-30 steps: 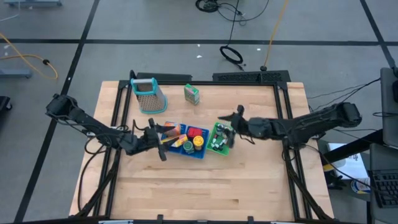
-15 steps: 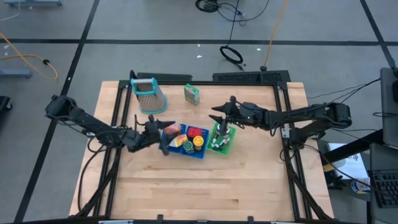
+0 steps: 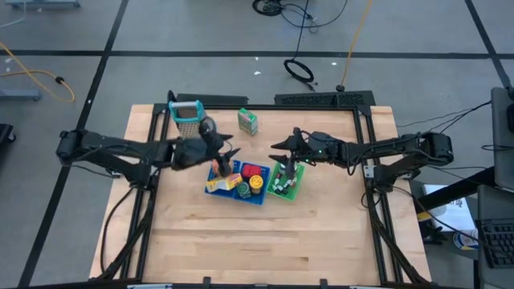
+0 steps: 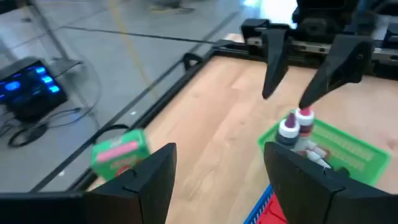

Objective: Pick & Place Kitchen Items
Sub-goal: Put the green cereal box into the left blue bin

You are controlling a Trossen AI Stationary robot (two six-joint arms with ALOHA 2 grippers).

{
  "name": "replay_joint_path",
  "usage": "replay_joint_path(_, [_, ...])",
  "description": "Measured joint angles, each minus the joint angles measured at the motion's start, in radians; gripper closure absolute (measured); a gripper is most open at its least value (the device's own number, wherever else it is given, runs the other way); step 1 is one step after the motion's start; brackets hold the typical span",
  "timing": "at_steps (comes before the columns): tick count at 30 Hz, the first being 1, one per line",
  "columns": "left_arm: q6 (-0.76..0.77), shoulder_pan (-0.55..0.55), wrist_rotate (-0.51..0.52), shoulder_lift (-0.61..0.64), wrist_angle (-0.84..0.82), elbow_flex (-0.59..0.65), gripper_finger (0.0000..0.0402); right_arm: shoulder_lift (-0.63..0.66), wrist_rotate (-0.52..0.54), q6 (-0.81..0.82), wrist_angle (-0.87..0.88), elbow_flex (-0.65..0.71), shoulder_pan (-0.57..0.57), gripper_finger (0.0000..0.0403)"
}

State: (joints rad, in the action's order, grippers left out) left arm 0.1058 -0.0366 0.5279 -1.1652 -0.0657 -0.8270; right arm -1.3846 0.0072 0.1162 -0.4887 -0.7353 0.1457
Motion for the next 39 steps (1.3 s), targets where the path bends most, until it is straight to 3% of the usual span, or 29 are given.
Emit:
replay_joint_path(4, [-0.112,0.088,-0.156,-0.022,-0.018,-0.046,0.0156,0.001,-0.013,-0.019,0.0,0.0,-0.017,0.0232])
replay_joint_path(14, [-0.257,0.275,-0.271,-0.191,-0.221,-0.185,0.0156,0.004,-0.013,-0.034,0.016,0.0,-0.066,0.0232])
replay_joint_path(21, [-0.384,0.354,-0.265,-0.337,-0.362,-0.354,0.0156,0.004,-0.013,-0.053,0.029,0.0,-0.089,0.0232])
replay_joint_path(29, [-0.67,0.407,-0.221,-0.488,-0.495,-0.521,0.0156,0.004,-0.012,-0.067,0.059,0.0,-0.096,0.0232])
replay_joint_path(39, [-0.865,0.447,-0.209,-0.663,-0.659,-0.703,0.0156,0.004,-0.012,-0.076,0.075,0.0,-0.098,0.0232])
